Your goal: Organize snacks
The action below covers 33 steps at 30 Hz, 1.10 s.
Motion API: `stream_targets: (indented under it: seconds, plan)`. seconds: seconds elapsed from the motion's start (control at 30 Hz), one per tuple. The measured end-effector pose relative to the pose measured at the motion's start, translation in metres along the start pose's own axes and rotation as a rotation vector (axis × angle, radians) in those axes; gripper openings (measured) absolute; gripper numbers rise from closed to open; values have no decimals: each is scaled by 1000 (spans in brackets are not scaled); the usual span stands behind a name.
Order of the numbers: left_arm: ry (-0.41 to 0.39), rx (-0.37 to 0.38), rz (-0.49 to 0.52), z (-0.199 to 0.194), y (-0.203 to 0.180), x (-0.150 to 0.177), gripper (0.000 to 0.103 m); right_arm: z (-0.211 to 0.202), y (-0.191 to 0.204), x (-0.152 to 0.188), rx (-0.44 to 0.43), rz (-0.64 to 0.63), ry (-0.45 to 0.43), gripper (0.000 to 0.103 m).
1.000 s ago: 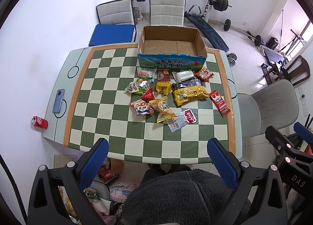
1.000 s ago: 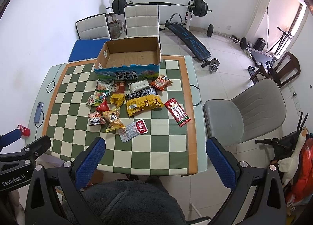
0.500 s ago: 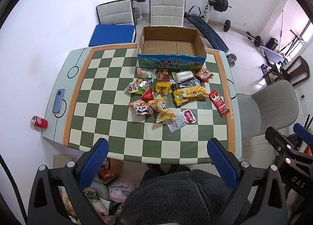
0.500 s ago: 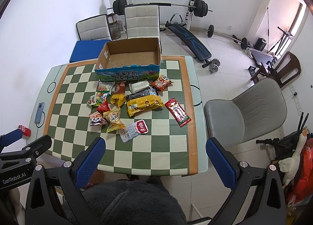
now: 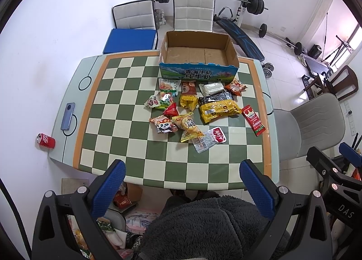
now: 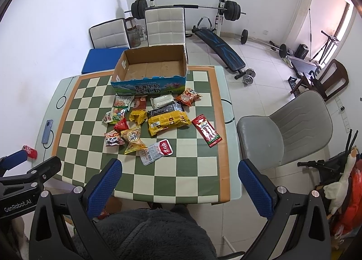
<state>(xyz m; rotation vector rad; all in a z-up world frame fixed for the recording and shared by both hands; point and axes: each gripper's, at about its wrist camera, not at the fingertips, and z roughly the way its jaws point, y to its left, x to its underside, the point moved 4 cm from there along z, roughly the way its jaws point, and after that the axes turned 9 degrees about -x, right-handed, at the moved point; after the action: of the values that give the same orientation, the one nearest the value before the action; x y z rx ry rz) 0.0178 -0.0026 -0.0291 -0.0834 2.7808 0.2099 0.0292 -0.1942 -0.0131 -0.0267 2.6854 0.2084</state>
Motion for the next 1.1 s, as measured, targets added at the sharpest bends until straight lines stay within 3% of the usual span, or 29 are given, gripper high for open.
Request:
stream_targets:
  seconds: [0.47, 0.67, 0.87, 1.1]
  plan:
    - [0, 1, -7, 2, 0, -6, 103, -2, 7, -7, -11, -1, 4, 103]
    - [-39, -70, -55, 31, 8, -16, 103, 21, 2, -10, -48, 31, 26, 103]
    - [11, -150, -110, 95, 20, -29, 103, 109, -33, -24, -146, 201, 145, 103]
    - [113, -238, -193, 187, 45, -48, 103, 280, -70, -44, -222, 539, 358, 103]
